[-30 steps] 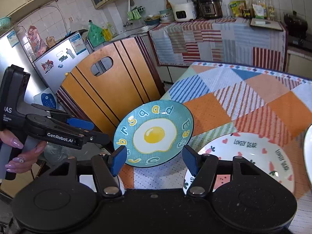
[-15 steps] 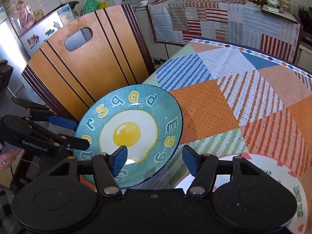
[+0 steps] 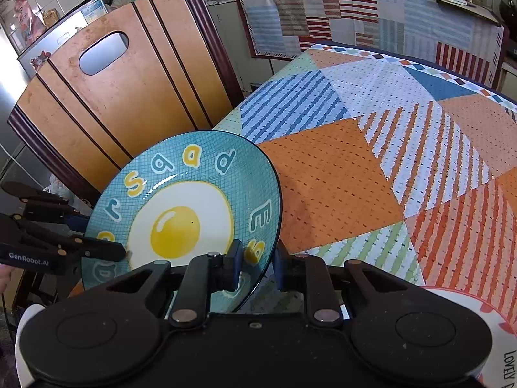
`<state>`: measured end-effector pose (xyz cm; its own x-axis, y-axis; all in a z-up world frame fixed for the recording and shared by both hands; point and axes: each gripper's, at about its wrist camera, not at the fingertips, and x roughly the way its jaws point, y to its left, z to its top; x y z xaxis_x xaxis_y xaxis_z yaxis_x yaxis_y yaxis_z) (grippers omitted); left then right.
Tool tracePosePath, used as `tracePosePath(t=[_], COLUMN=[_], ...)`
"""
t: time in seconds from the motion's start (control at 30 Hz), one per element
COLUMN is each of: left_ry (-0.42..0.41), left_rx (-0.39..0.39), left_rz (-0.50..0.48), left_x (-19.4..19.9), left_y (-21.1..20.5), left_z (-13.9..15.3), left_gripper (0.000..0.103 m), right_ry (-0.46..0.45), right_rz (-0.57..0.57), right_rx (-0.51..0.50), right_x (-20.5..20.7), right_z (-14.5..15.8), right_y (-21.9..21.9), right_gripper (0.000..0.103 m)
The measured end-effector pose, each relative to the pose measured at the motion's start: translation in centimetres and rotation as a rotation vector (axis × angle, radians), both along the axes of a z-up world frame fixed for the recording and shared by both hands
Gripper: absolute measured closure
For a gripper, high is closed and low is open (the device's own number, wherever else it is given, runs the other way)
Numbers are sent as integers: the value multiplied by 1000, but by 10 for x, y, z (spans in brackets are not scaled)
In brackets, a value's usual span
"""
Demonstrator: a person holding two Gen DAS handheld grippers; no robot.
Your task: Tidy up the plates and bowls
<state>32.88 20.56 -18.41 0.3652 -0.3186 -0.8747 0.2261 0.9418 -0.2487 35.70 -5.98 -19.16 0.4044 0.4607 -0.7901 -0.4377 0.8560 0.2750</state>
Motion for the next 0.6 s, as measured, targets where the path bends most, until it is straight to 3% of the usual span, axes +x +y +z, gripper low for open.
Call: tracePosePath(t=[0.07,0.23,0.33,0.43,0.6], left_ry=[-4,-34,7,65,48], left_rx=[0,5,20,-23,-24], left_rz=[4,32,29,48,50], left_x=[0,-7,-2,5,-1], left_y=[0,-2,-6,-5,-15], left_z=[0,-1,2,6,19], left_gripper=[70,70,70,70,70], right_ry=[35,27,39,46,56], right_rz=[-10,-4,-30,-62,-74], right_rx=[36,53,66,110,134], right_x=[4,6,6,8,10], right_z=[-3,-4,-5,-2,5], right_y=[-3,-5,-7,-16,-27], right_gripper=[79,79,81,85,86])
